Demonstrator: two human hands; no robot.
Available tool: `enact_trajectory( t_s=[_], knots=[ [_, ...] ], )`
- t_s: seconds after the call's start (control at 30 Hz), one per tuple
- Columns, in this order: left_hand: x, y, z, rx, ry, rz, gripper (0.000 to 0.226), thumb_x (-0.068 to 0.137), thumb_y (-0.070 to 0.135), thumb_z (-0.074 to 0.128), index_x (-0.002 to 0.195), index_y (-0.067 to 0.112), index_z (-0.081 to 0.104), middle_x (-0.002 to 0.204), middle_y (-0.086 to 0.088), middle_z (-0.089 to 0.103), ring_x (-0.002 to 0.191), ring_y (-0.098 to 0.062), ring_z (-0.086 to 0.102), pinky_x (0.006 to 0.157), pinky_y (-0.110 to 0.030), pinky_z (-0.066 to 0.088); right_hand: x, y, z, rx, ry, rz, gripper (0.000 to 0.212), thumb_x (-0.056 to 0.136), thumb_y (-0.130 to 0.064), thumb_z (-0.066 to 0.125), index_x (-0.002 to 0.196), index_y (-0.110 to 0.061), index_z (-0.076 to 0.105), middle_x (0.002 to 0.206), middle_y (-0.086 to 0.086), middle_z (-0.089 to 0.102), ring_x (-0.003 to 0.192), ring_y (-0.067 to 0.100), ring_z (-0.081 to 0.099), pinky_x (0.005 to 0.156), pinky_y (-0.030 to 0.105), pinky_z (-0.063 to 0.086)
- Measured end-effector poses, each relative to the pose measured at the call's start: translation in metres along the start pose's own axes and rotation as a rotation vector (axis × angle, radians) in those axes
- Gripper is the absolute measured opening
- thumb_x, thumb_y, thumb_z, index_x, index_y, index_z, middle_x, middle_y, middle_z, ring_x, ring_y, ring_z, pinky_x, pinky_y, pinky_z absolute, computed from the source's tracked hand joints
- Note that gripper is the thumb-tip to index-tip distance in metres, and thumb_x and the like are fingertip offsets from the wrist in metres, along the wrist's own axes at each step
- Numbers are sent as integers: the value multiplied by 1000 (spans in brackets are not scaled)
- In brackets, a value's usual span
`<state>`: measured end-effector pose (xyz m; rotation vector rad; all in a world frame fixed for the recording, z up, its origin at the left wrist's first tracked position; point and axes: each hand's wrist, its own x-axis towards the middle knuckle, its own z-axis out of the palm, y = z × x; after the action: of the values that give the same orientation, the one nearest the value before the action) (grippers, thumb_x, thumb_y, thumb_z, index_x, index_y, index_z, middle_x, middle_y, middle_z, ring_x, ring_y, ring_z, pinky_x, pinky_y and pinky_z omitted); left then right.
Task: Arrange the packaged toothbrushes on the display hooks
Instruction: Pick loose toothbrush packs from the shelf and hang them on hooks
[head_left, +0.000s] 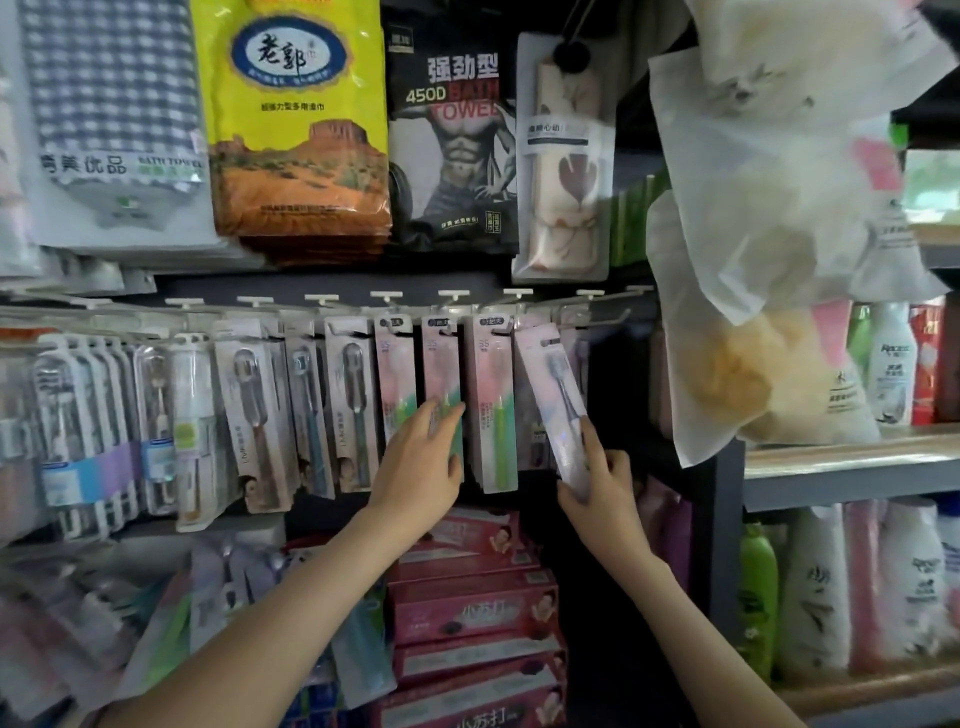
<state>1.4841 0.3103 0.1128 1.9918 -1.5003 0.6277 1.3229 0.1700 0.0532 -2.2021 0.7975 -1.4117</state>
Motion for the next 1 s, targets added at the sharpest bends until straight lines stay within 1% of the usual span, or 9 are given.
enact_trajectory(
  t_s=[0.13, 0.3, 0.4, 0.53, 0.63, 0.7, 0.77, 0.9, 1.0],
  knots=[
    [4, 8, 8, 24, -20, 38, 60, 96, 21, 45, 150, 23, 18, 157, -8, 10, 139, -27, 26, 113, -36, 29, 5, 4, -5, -29, -19, 2, 84, 87, -8, 59, 150, -33, 8, 109, 1, 28, 92, 16, 39, 91, 21, 32],
    [6, 15, 14, 24, -8, 36, 61, 96, 22, 46, 150, 22, 17, 158, -9, 7, 144, -26, 15, 116, -34, 16, 35, -5, -3, -123, -5, 51, 78, 92, -15, 54, 151, -27, 5, 117, 10, 31, 102, 26, 40, 95, 32, 38],
    [8, 15, 13, 40, 1, 34, 61, 96, 22, 46, 150, 21, 17, 158, -9, 7, 144, -26, 16, 116, -34, 16, 48, -12, 2, -176, -61, 136, 76, 94, -23, 52, 150, -31, 2, 129, 17, 31, 108, 36, 45, 93, 42, 45],
    [2, 10, 14, 35, -26, -7, 61, 96, 24, 47, 150, 19, 18, 158, -9, 8, 143, -27, 17, 117, -36, 18, 51, -18, 13, -189, -148, 218, 84, 92, -26, 57, 150, -31, -4, 143, 25, 26, 111, 37, 53, 89, 37, 45],
    [-13, 5, 14, 44, -66, -36, 59, 97, 28, 46, 149, 18, 20, 157, -8, 11, 142, -26, 19, 116, -36, 20, 39, -24, 19, -248, -190, 279, 89, 91, -32, 57, 149, -30, -11, 148, 22, 19, 127, 39, 38, 97, 46, 41],
    [-29, -5, 16, 67, -125, -60, 58, 97, 31, 46, 148, 17, 22, 156, -9, 15, 140, -28, 22, 115, -36, 22, 21, -34, 25, -301, -138, 223, 86, 93, -34, 54, 150, -21, -9, 149, 20, 19, 133, 39, 28, 97, 48, 40],
    [-49, -22, 20, 128, -204, -88, 58, 95, 35, 47, 146, 16, 27, 151, -11, 24, 135, -28, 30, 112, -37, 28, -1, -47, 37, -299, -102, 132, 80, 94, -29, 53, 150, -11, -2, 146, 19, 25, 131, 36, 31, 95, 45, 43],
    [-93, -63, 20, 255, -401, -189, 42, 94, 27, 47, 133, 14, 44, 134, -11, 44, 120, -29, 43, 97, -36, 35, -48, -74, 79, -194, -356, 4, 61, 93, -23, 52, 143, -3, 23, 140, 19, 36, 126, 33, 37, 98, 40, 40],
    [-119, -93, 13, 314, -425, -236, 39, 91, 19, 47, 130, 13, 47, 133, -9, 46, 118, -30, 46, 92, -37, 38, -80, -93, 120, -135, -643, 24, 56, 91, -33, 55, 135, -4, 37, 132, 19, 46, 119, 34, 47, 93, 36, 41]
  ],
)
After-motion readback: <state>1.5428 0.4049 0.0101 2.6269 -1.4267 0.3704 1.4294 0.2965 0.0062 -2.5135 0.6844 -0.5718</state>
